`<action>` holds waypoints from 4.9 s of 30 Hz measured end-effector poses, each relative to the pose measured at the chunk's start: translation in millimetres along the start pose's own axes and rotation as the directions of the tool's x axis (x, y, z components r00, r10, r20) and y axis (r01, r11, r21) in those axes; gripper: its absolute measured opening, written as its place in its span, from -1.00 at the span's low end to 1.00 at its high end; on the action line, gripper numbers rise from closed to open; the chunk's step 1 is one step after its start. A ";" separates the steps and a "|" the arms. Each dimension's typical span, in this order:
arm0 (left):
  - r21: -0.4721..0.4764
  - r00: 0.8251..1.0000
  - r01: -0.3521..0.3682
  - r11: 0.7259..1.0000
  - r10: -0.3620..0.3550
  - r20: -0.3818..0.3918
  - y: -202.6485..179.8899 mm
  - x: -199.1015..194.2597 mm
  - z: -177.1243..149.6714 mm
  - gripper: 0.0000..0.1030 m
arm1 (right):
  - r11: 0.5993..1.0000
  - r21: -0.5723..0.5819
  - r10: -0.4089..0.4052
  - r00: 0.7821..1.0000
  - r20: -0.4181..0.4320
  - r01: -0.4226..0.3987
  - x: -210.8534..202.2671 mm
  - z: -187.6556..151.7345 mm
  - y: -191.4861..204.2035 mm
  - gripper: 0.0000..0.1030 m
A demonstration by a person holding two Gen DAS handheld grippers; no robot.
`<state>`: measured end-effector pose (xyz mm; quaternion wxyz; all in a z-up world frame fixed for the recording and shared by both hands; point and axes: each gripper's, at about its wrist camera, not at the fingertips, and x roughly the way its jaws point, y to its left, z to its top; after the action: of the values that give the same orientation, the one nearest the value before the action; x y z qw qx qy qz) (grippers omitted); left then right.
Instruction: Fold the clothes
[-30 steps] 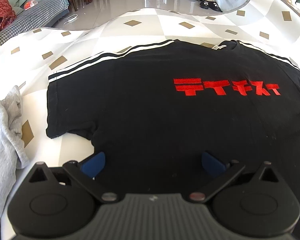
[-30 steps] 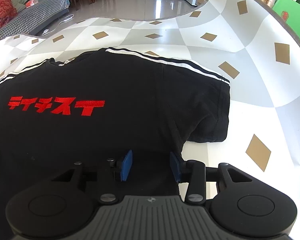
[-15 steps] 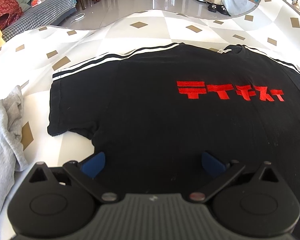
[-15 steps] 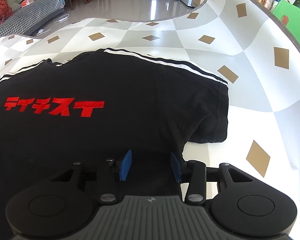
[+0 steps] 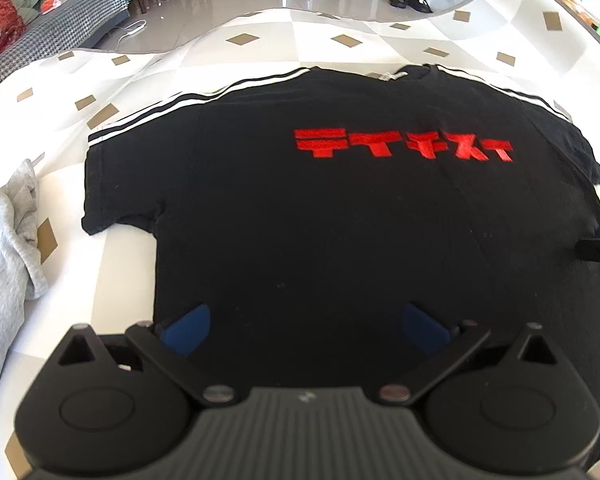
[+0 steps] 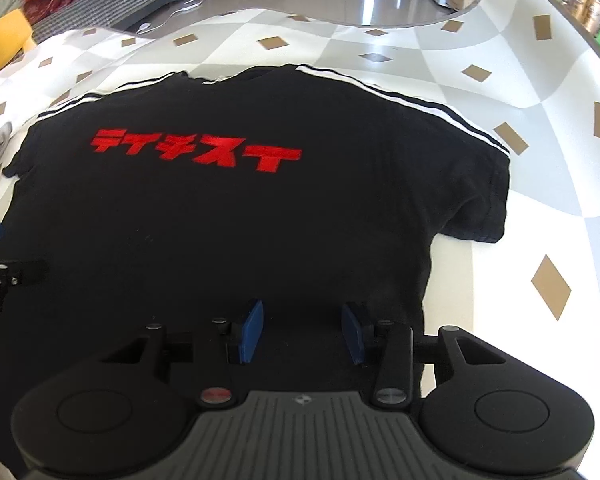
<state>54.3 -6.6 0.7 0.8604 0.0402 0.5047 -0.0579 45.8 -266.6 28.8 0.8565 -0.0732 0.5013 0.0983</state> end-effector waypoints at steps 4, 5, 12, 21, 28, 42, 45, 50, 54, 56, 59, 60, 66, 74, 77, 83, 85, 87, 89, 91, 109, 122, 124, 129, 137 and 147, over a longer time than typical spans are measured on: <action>0.033 1.000 -0.001 0.999 0.001 -0.006 -7.9 1.5 -12.5 1.00 | 0.998 -0.064 0.018 1.000 -0.019 -0.020 1.6 -9.5 10.2 -0.17; 0.022 1.000 0.005 1.000 -0.005 -0.010 -6.9 3.4 -15.9 1.00 | 0.997 -0.069 0.016 1.000 -0.013 -0.017 1.5 -11.1 9.3 -0.15; 0.004 1.000 0.008 1.000 -0.008 0.022 -2.0 2.4 -25.9 1.00 | 0.999 -0.029 -0.018 1.000 0.003 0.018 2.7 -15.0 -8.0 -0.08; -0.041 1.000 -0.015 0.999 0.016 0.027 13.2 0.4 -33.1 1.00 | 0.998 0.017 -0.054 0.998 0.013 0.054 3.6 -15.5 -25.2 -0.08; -0.075 0.999 -0.031 0.997 0.033 0.029 18.9 -0.5 -38.4 1.00 | 0.997 0.027 -0.069 0.998 0.005 0.069 6.4 -12.1 -25.2 -0.08; -0.094 0.997 -0.068 0.993 0.070 0.025 7.0 -22.2 -53.1 1.00 | 0.990 0.129 -0.052 0.998 -0.020 0.054 -15.8 -18.2 -12.5 -0.08; -0.063 0.997 -0.060 0.996 0.062 0.035 -5.2 -33.3 -63.6 1.00 | 0.983 0.180 -0.029 1.000 -0.012 0.031 -25.4 -23.7 -10.3 -0.08; -0.089 0.999 -0.033 0.995 0.035 0.021 -12.9 -42.4 -84.0 1.00 | 0.969 0.243 -0.041 0.999 -0.017 0.044 -33.3 -38.6 -4.9 -0.07; -0.103 0.999 -0.040 0.994 0.040 0.003 -15.3 -45.0 -95.9 1.00 | 0.968 0.246 -0.057 0.998 -0.012 0.059 -34.8 -50.0 -1.8 -0.07; -0.103 0.999 -0.053 0.993 0.053 -0.005 -14.5 -44.6 -100.2 1.00 | 0.968 0.242 -0.065 0.998 -0.021 0.068 -33.7 -55.2 -0.8 -0.07; -0.117 0.999 -0.050 0.992 0.050 -0.002 -10.1 -44.6 -102.0 1.00 | 0.967 0.241 -0.073 0.997 -0.040 0.080 -30.8 -59.9 1.4 -0.07; -0.117 0.999 -0.050 0.992 0.051 0.000 -9.1 -44.6 -102.1 1.00 | 0.965 0.249 -0.071 0.997 -0.042 0.080 -29.6 -61.9 0.2 -0.07; -0.127 0.998 -0.055 0.990 0.057 0.009 -4.4 -45.0 -105.9 1.00 | 0.963 0.251 -0.093 0.994 -0.051 0.103 -26.4 -68.0 -3.8 -0.06; -0.140 0.998 -0.066 0.988 0.069 0.016 -0.1 -47.6 -111.1 1.00 | 0.938 0.321 -0.120 0.992 -0.046 0.129 -22.5 -72.4 -17.2 -0.04; -0.140 0.997 -0.067 0.988 0.071 0.023 0.8 -48.9 -113.5 1.00 | 0.939 0.319 -0.124 0.991 -0.042 0.130 -22.8 -75.4 -16.6 -0.03; -0.145 0.997 -0.071 0.987 0.075 0.028 2.9 -51.6 -116.2 1.00 | 0.932 0.334 -0.135 0.990 -0.037 0.139 -17.3 -74.7 -12.5 -0.03; -0.147 0.997 -0.071 0.987 0.076 0.029 3.5 -52.5 -117.2 1.00 | 0.932 0.335 -0.136 0.990 -0.036 0.140 -17.8 -75.7 -11.3 -0.03; -0.148 0.997 -0.071 0.986 0.076 0.030 3.7 -52.9 -117.7 1.00 | 0.931 0.335 -0.138 0.990 -0.036 0.142 -18.2 -76.5 -10.5 -0.03; -0.149 0.996 -0.072 0.986 0.078 0.031 3.2 -53.6 -118.2 1.00 | 0.930 0.339 -0.139 0.989 -0.040 0.144 -17.9 -76.6 -9.7 -0.03; -0.152 0.996 -0.075 0.986 0.080 0.029 3.0 -54.0 -118.2 1.00 | 0.924 0.351 -0.139 0.989 -0.050 0.148 -21.6 -79.0 -10.5 -0.03; -0.210 0.996 -0.080 0.974 0.070 -0.053 -5.0 -72.0 -128.3 1.00 | 0.904 0.405 -0.130 0.991 -0.042 0.136 -64.1 -88.4 -4.8 -0.03; -0.177 0.995 -0.102 0.979 0.096 -0.041 -25.7 -97.3 -121.7 1.00 | 0.908 0.407 -0.119 0.993 0.010 0.105 -87.8 -93.7 1.4 -0.03; -0.174 0.995 -0.094 0.980 0.088 -0.044 -29.9 -101.1 -121.3 1.00 | 0.912 0.398 -0.118 0.993 0.018 0.101 -92.4 -95.8 3.2 -0.03; -0.159 0.997 -0.070 0.985 0.068 -0.020 -40.7 -115.1 -117.7 1.00 | 0.921 0.381 -0.108 0.993 0.053 0.080 -103.8 -99.4 7.6 -0.03; -0.149 0.998 -0.060 0.987 0.064 0.023 -55.5 -135.7 -111.5 1.00 | 0.919 0.389 -0.106 0.991 0.085 0.065 -120.2 -108.4 8.4 -0.02; -0.130 0.997 -0.038 0.991 0.045 0.056 -73.7 -159.6 -113.9 1.00 | 0.930 0.361 -0.099 0.991 0.089 0.061 -130.5 -118.9 13.0 -0.02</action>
<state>-131.7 -55.6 83.7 0.8767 -0.0066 0.4810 -0.0085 -120.2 -292.9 84.5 0.8842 0.0687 0.4613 -0.0259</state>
